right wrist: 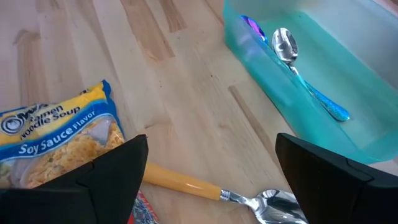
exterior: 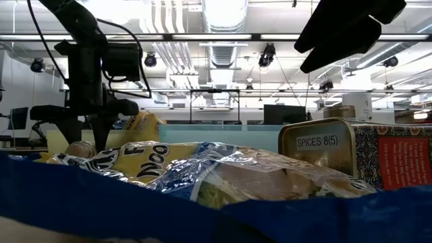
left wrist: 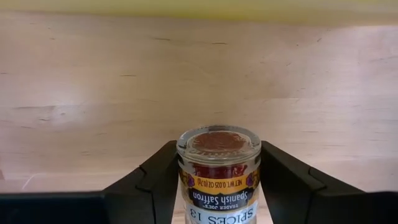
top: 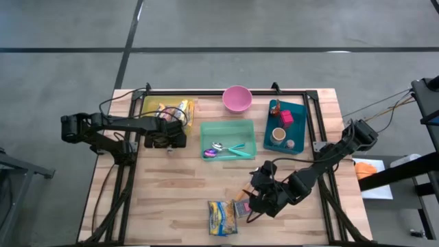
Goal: Pick & Place Food Item
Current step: Put the brown seasoning bottle into the blue bin
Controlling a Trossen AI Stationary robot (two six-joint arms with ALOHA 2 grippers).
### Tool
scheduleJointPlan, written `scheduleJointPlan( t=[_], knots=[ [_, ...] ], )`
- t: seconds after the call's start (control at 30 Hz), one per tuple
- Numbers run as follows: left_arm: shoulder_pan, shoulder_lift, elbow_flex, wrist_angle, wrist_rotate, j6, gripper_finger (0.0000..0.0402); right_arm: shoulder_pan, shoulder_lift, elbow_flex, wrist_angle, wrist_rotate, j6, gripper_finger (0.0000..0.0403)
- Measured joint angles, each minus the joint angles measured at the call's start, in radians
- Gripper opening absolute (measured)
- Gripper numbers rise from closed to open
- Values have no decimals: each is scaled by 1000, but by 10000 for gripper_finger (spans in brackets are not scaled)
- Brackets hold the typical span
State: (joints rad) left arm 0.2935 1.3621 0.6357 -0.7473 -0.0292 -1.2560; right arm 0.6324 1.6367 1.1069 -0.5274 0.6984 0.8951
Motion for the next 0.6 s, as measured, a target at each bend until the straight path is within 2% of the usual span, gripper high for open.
scheduleJointPlan(
  t=[0.37, 0.6],
  knots=[
    [-5, -27, 7, 52, 83, 28, 186, 0, 0, 0, 26, 10, 21, 350],
    [-19, -157, 14, 130, 80, 29, 186, 8, 0, 0, 37, 125, 72, 350]
  ],
)
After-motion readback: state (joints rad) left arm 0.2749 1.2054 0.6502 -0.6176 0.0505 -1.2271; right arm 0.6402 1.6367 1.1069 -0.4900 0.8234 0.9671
